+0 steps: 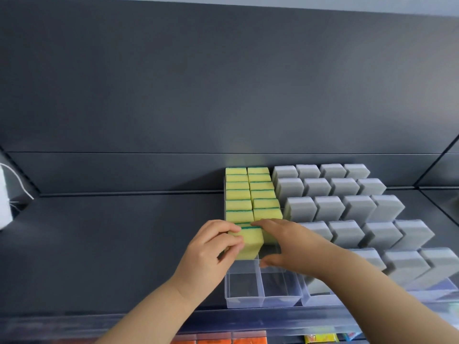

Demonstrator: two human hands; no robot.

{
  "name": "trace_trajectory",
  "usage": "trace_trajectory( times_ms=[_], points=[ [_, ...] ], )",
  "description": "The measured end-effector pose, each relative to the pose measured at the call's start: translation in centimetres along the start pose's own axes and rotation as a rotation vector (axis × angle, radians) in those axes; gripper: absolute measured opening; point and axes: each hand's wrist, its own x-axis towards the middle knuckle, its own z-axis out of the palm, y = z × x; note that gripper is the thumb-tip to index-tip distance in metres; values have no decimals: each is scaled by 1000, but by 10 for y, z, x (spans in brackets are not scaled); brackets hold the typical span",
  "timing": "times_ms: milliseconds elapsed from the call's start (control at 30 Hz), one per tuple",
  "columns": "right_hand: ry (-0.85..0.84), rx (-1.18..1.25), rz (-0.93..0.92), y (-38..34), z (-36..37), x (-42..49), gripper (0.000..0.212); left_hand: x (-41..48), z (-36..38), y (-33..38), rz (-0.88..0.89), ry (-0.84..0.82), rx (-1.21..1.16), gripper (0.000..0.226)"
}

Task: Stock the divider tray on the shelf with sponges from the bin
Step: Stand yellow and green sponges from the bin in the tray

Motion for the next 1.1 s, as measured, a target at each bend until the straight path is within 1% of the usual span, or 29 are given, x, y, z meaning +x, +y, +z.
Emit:
trace_trajectory(
  times_ms=[100, 200, 267, 367, 500, 600, 667, 800, 867, 933, 1000, 1100],
  points=[
    [-2, -21, 16, -3, 0, -1, 80, -5, -4, -2, -20, 85, -10, 13],
    [-4, -22, 23, -3, -1, -1, 81, -6, -5, -6, 5, 77, -16, 9],
    [-6, -25, 22, -3, 0, -1, 82, -4, -6, -9, 37, 39, -13, 8],
    [-13, -32, 19, -2, 1, 0, 82, -1, -7, -10, 61, -54, -24, 16],
    [-16, -53, 10, -2, 1, 1, 82, 1, -5, -16, -22, -182, 13, 22],
    [-10, -29, 15, -1, 1, 0, 81, -6, 0, -22, 32, -294, 91, 23],
    [-9, -23, 27, -3, 2, -1, 80, -10, 1, -21, 47, -318, 106, 23],
    [55, -107, -1, -9, 6, -8, 71, -9, -6, -17, 13, -278, 138, 24],
    [134, -143, -29, -16, 13, -10, 64, -7, -10, -17, -24, -256, 185, 26],
    [226, -187, -34, -20, 22, -9, 57, -6, -12, -17, -33, -291, 231, 29],
    [288, -189, -29, -20, 31, -7, 55, -6, -10, -19, -28, -349, 263, 30],
    [303, -216, -16, -23, 38, -5, 54, -6, -8, -21, -74, -374, 259, 30]
  ],
)
